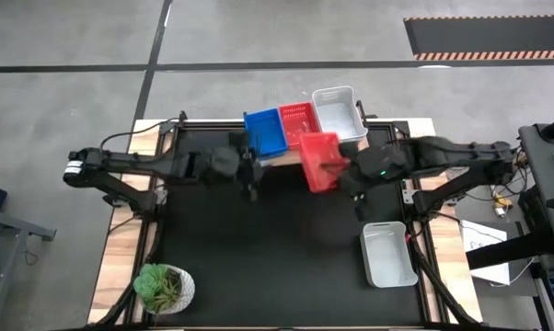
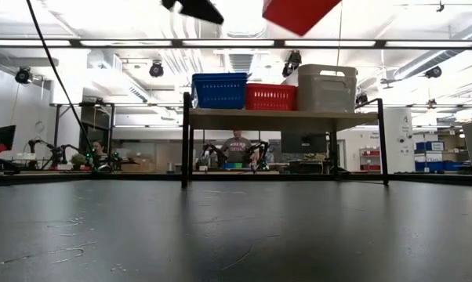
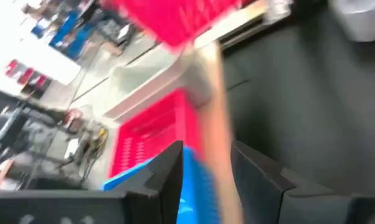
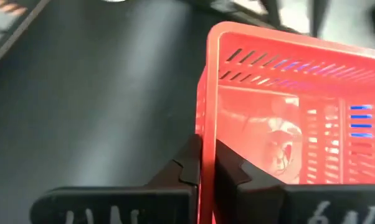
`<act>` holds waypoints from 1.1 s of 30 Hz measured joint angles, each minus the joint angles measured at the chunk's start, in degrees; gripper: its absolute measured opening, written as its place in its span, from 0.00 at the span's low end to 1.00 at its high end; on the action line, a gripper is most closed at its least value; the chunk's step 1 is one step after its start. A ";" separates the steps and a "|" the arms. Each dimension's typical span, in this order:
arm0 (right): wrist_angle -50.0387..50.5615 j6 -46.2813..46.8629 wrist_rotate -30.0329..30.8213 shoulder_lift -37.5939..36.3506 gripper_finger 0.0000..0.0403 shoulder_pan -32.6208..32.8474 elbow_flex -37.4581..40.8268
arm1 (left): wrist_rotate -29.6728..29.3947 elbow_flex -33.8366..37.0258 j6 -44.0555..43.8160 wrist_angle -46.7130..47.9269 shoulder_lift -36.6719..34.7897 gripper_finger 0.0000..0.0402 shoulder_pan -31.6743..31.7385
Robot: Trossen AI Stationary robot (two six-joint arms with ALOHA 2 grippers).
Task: Stack baskets on shelf by color
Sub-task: Stack the red basket on the stacked red basket on the shelf
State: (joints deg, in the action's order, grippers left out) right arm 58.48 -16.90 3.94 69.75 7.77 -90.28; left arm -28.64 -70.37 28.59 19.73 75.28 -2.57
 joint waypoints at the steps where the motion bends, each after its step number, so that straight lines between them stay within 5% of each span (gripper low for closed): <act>1: -0.24 -0.05 1.67 -0.83 0.02 -0.52 -0.01 | 0.93 0.00 0.26 -0.83 0.33 0.29 2.12; 8: -0.34 -0.20 3.26 -2.58 0.02 -3.28 0.02 | 22.53 -0.02 -2.42 -2.30 4.23 0.29 12.38; 16: 1.26 -0.22 3.19 0.06 0.02 -3.33 0.47 | 21.70 -0.13 -2.80 -2.64 7.98 0.29 13.16; 22: 1.66 -0.22 3.19 2.63 0.02 -3.33 1.23 | 14.79 -0.14 -4.18 -2.80 9.32 0.29 13.23; 33: 2.64 -0.16 3.19 6.84 0.02 -3.33 1.44 | 14.66 -0.15 -4.32 -2.90 9.83 0.29 13.42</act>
State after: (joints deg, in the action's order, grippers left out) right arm 61.12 -17.06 7.14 76.60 4.45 -88.84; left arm -13.98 -70.52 24.27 16.82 85.10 10.85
